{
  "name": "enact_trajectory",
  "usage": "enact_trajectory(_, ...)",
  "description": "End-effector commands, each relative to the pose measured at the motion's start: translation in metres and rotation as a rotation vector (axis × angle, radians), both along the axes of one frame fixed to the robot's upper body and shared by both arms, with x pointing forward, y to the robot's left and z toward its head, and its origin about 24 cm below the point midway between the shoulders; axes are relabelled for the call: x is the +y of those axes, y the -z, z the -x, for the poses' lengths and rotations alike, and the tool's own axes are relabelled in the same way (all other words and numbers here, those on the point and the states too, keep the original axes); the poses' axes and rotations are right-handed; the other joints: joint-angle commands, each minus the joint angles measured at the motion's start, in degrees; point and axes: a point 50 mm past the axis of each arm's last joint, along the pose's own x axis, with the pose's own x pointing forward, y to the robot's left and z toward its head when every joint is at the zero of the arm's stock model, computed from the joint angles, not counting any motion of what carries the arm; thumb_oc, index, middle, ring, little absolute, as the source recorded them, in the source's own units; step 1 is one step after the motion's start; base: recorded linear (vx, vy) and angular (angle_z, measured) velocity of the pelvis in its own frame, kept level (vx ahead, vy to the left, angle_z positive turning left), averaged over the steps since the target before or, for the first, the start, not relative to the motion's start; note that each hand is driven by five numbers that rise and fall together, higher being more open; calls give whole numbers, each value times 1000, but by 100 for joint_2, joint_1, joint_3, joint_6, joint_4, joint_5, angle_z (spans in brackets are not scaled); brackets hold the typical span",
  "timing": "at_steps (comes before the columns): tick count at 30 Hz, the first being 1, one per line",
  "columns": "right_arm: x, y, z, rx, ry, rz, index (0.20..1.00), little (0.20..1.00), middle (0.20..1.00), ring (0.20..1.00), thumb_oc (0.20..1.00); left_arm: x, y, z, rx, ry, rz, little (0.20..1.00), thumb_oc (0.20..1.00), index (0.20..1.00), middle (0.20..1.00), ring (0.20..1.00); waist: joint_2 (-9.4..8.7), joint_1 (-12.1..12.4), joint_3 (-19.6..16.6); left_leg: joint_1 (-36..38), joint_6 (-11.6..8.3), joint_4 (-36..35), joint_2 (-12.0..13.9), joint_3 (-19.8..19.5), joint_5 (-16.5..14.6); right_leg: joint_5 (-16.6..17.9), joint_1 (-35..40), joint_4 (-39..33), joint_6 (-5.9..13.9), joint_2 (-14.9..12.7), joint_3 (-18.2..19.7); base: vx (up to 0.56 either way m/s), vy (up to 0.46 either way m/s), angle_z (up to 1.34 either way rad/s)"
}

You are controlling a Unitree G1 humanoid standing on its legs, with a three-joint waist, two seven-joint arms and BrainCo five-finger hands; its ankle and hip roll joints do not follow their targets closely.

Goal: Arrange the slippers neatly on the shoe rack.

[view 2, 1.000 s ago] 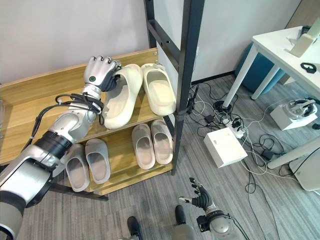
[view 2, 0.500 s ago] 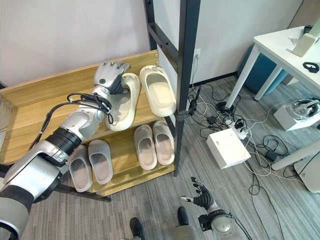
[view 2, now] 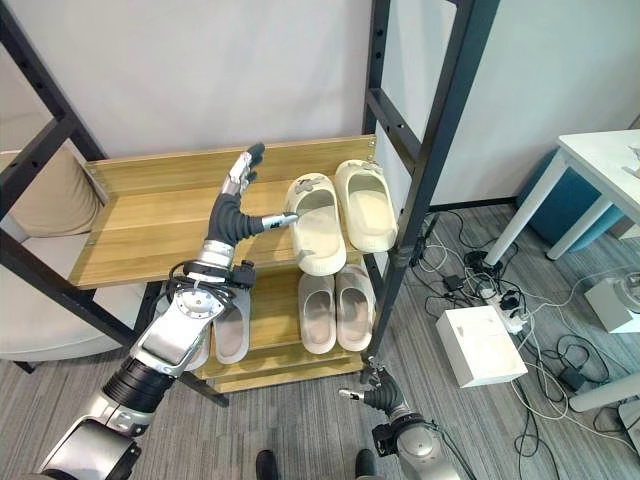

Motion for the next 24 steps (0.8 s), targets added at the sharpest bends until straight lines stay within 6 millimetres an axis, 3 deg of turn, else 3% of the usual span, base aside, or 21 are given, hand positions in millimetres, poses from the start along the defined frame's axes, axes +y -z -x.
enact_trajectory(1,5,-9,-12,-52,-9,-24,1000,1000,1000,1000,1000,-10,-27,-10,-32,160,103,1000,1000,1000,1000,1000,-1,41,118,432,-124,7,23,-95,-615,-417,157,10,337,-191,-135,-20,0,23)
enact_trajectory(4,4,-3,-4,-6,-30,-22,1000,1000,1000,1000,1000,-16,-2,-7,140,277,154,1000,1000,1000,1000,1000,-21,32,58,411,-134,7,32,-88,-601,-384,141,10,353,-204,-155,-6,3,8)
enact_trajectory(10,3,1,2,27,-54,-23,1000,1000,1000,1000,1000,-31,15,-11,235,318,122,1000,1000,1000,1000,1000,-34,-78,21,439,-142,7,57,11,-609,-360,87,10,366,-207,-65,3,2,-2)
enact_trajectory(19,0,1,3,29,-47,-16,1000,1000,1000,1000,1000,-41,33,-21,294,263,39,1000,1000,1000,1000,1000,-25,-239,40,508,-140,7,77,145,-654,-342,26,10,376,-201,71,9,-1,-8)
enact_trajectory(24,-1,-1,1,13,-45,-16,1000,1000,1000,1000,1000,-49,33,-38,270,184,-127,1000,1000,1000,1000,1000,5,-403,115,511,-154,7,96,243,-673,-330,-50,10,391,-193,168,15,-10,-10)
